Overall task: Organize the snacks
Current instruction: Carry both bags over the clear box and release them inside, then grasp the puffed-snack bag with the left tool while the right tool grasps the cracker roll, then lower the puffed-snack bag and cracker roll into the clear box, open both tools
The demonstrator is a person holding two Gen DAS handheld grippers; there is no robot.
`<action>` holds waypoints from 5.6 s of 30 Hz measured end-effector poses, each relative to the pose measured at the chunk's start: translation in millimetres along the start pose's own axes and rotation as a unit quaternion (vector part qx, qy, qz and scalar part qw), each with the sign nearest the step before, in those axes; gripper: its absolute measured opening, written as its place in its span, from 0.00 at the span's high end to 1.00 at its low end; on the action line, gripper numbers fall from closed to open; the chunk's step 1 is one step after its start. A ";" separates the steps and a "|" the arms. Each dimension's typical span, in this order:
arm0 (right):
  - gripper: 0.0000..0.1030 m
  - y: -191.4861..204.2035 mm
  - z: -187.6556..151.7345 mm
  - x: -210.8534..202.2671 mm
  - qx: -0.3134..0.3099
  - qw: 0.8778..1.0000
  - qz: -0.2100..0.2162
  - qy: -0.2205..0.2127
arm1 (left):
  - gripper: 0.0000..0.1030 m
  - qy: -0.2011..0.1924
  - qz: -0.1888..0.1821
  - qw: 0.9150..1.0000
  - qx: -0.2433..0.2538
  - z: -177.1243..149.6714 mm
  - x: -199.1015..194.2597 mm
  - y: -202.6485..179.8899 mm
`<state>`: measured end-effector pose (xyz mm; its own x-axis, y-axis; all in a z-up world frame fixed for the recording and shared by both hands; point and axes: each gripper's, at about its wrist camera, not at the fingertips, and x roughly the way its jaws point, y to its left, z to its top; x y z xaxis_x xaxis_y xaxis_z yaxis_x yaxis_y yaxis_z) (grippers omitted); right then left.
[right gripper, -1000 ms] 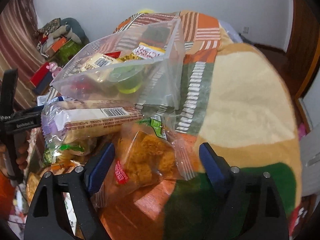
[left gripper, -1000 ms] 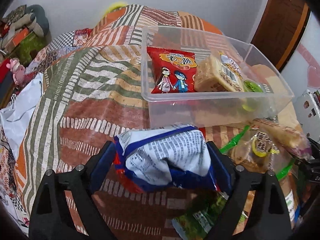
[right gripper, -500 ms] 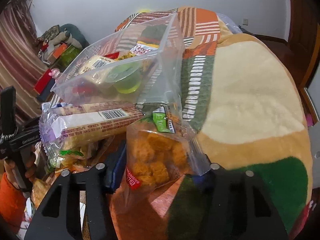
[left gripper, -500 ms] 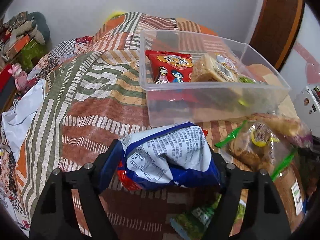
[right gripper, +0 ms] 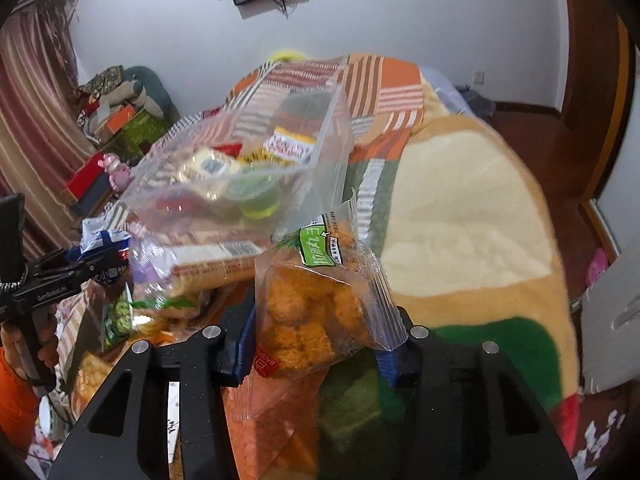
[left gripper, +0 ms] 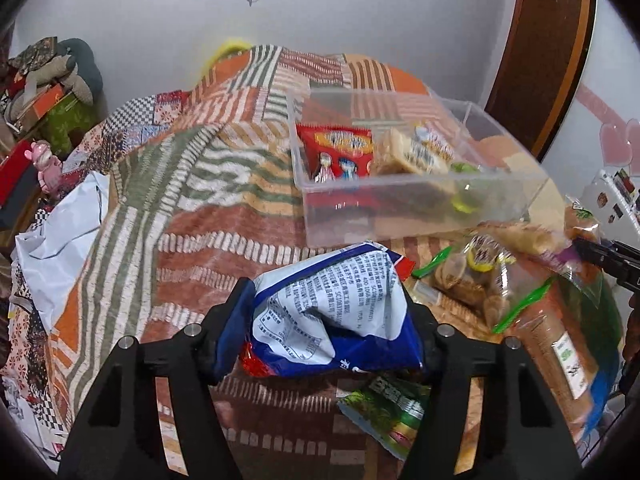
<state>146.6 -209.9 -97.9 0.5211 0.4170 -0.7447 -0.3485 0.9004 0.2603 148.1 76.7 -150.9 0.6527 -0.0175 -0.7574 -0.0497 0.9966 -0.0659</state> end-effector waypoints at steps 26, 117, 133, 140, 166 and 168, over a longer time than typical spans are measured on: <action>0.56 42.0 88.7 -5.7 -0.040 0.991 0.022 -0.125 | 0.36 -0.100 -0.011 0.995 0.007 100.3 -26.5 -24.7; 0.67 55.1 -75.1 -9.2 -0.057 0.996 0.036 0.057 | 0.09 0.082 -0.089 0.993 0.017 -83.9 -16.6 -91.2; 0.67 28.3 -58.2 -44.3 -0.001 1.000 0.015 -0.006 | 0.20 0.011 -0.086 0.996 0.005 -51.9 -55.7 -73.2; 0.67 32.7 -30.7 -59.7 -0.008 0.998 0.014 -0.055 | 0.20 -0.036 -0.088 0.995 0.006 -11.2 -75.3 -73.2; 0.67 39.2 70.2 -24.0 -0.031 0.990 0.011 -0.137 | 0.20 -0.066 -0.084 0.994 -0.005 97.7 -19.6 -69.1; 0.67 37.0 74.8 -13.8 -0.031 0.991 0.008 -0.129 | 0.20 -0.061 -0.080 0.995 -0.002 99.5 -8.6 -70.4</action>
<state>184.8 -173.1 -32.1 0.6948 0.4557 -0.5565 -0.4007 0.8877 0.2267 221.2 14.7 -75.1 0.7400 -0.1663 -0.6518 0.0599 0.9814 -0.1824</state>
